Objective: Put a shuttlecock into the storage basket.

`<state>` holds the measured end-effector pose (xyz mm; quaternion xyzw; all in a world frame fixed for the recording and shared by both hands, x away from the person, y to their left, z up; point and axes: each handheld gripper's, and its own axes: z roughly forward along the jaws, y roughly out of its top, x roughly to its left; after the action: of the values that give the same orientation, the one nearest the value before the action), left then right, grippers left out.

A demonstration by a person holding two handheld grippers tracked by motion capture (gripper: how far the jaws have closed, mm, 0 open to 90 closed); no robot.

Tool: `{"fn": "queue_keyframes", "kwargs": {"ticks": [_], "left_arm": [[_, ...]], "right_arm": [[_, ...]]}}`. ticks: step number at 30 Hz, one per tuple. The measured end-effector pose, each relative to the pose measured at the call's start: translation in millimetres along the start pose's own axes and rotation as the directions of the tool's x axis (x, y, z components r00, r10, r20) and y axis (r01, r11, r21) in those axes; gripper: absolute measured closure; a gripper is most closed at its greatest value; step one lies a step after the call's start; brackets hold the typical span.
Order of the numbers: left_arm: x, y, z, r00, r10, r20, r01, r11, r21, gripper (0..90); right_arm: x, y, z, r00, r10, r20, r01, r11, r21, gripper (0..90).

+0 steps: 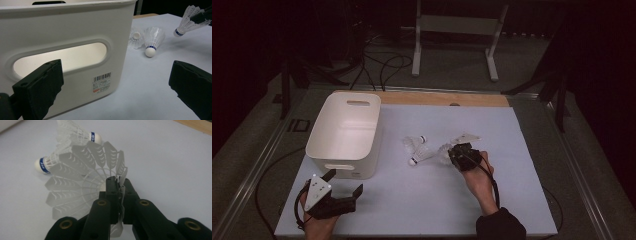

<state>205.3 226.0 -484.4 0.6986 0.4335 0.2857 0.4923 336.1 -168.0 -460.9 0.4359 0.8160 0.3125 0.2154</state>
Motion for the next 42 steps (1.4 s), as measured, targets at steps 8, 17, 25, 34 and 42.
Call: {"fn": "queue_keyframes", "kwargs": {"ticks": [8, 17, 25, 34, 42], "left_arm": [[-0.1, 0.0, 0.2, 1.0, 0.0, 0.0, 0.0, 1.0, 0.002, 0.3], [0.1, -0.1, 0.1, 1.0, -0.001, 0.001, 0.001, 1.0, 0.0, 0.3], [0.2, -0.1, 0.1, 1.0, -0.002, 0.001, 0.002, 1.0, -0.001, 0.3], [0.1, -0.1, 0.1, 1.0, -0.001, 0.001, 0.001, 1.0, 0.0, 0.3], [0.0, -0.1, 0.0, 1.0, -0.001, 0.0, 0.001, 1.0, 0.001, 0.3]], "right_arm": [[-1.0, 0.7, -3.8, 0.9997, 0.019, -0.017, -0.019, 1.0, -0.008, 87.1], [0.7, 3.8, -7.1, 0.9997, 0.012, -0.022, -0.012, 1.0, -0.008, 87.0], [1.8, 9.3, -11.2, 0.9998, 0.008, -0.019, -0.009, 1.0, -0.019, 87.0], [1.4, 13.8, -14.0, 0.9998, 0.002, -0.02, -0.002, 1.0, -0.023, 86.9], [0.9, 18.3, -17.8, 0.9998, -0.005, -0.021, 0.004, 1.0, -0.03, 86.9]]}}
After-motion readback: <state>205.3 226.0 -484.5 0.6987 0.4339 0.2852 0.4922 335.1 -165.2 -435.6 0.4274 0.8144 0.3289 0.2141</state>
